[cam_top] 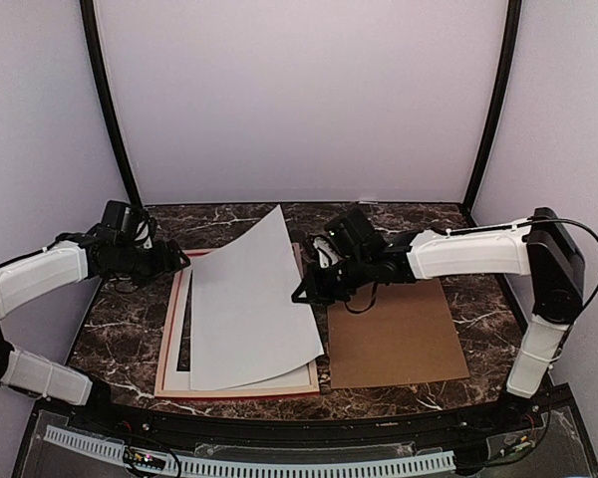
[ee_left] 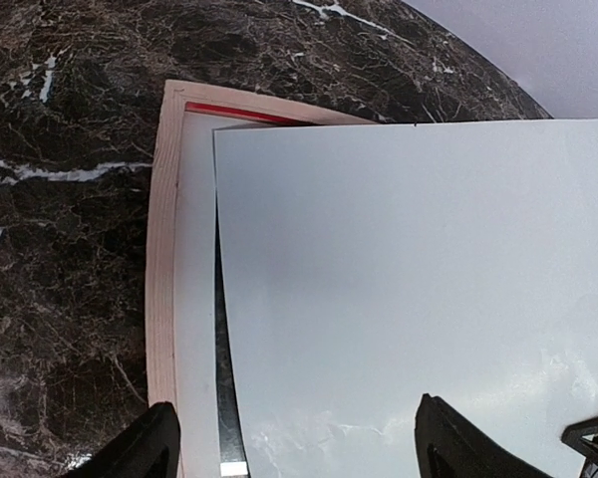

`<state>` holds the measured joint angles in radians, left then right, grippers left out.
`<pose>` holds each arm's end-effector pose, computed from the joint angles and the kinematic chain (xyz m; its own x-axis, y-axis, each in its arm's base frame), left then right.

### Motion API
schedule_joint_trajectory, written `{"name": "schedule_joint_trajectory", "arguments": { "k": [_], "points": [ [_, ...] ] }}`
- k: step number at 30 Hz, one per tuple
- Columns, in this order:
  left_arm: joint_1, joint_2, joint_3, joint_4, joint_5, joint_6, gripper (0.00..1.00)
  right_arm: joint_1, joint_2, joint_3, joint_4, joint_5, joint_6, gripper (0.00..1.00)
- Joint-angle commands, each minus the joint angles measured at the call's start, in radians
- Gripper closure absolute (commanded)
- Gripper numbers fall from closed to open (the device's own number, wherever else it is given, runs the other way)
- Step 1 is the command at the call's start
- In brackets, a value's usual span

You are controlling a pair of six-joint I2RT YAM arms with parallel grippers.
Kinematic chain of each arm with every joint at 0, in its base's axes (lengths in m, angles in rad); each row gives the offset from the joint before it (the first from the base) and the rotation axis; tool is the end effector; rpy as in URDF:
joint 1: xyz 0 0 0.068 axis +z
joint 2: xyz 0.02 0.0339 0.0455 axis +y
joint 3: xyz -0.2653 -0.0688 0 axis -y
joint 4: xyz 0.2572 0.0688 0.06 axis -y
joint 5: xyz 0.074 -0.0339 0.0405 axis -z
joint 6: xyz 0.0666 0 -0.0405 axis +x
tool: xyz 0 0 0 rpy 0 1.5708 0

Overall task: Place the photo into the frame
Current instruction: Place the photo on the mat board.

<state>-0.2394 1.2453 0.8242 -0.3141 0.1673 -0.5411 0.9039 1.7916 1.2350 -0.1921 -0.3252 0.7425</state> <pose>0.2869 -0.0814 0.2208 -0.7408 -0.3420 -0.5782 -0.0324 0.8779 -0.4778 0.2484 0.3499 0.1941 -0.9115 -0.1221 -0.3927 -0.3706 0.6580 0.6556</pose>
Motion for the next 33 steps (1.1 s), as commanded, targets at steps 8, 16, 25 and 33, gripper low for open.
{"name": "schedule_joint_trajectory", "arguments": {
  "k": [8, 16, 25, 33],
  "points": [
    [0.062, 0.062, -0.059, -0.005, -0.011, 0.059, 0.15, 0.003, 0.072, -0.043, 0.226, -0.05, 0.132, 1.0],
    [0.063, 0.077, -0.084, 0.017, -0.007, 0.052, 0.15, 0.017, 0.056, -0.116, 0.333, -0.009, 0.2, 1.0],
    [0.065, 0.085, -0.115, 0.041, -0.005, 0.041, 0.15, 0.042, 0.067, -0.14, 0.403, 0.013, 0.242, 1.0],
    [0.065, 0.083, -0.115, 0.038, -0.005, 0.042, 0.15, 0.054, 0.096, -0.138, 0.438, 0.028, 0.266, 1.0]
  ]
}}
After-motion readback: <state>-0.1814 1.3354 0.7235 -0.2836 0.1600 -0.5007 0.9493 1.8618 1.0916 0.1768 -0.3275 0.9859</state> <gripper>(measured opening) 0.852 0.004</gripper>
